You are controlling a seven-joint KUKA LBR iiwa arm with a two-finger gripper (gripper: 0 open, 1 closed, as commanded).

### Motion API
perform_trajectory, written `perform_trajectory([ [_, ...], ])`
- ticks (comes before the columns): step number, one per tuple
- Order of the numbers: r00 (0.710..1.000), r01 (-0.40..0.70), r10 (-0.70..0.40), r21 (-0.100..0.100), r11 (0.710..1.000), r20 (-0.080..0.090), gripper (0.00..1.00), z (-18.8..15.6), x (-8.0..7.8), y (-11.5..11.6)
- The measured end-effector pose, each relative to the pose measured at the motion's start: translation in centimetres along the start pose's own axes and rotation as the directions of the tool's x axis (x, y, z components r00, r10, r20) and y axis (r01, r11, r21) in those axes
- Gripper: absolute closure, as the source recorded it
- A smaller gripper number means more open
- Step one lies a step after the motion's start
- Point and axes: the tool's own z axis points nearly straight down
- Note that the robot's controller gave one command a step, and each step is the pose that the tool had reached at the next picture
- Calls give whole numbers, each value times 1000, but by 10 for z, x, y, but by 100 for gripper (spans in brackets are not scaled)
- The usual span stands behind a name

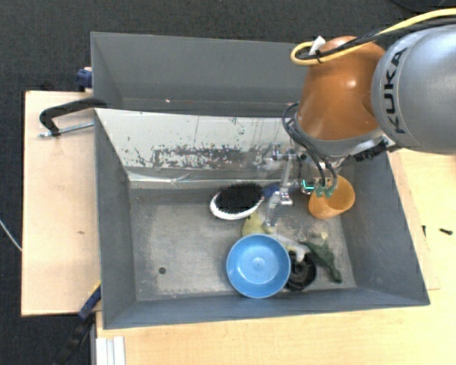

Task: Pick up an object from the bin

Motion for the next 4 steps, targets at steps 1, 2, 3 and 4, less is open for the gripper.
perform_trajectory([
  [1, 983, 185, -185, -1, 983, 10, 0, 91, -23, 2],
  [2, 998, 66, -66, 5, 998, 16, 0, 89, -16, 35],
  [3, 998, 67, -67, 4, 998, 12, 0, 84, -19, 34],
  [4, 998, 53, -53, 5, 999, 15, 0, 89, -25, 59],
])
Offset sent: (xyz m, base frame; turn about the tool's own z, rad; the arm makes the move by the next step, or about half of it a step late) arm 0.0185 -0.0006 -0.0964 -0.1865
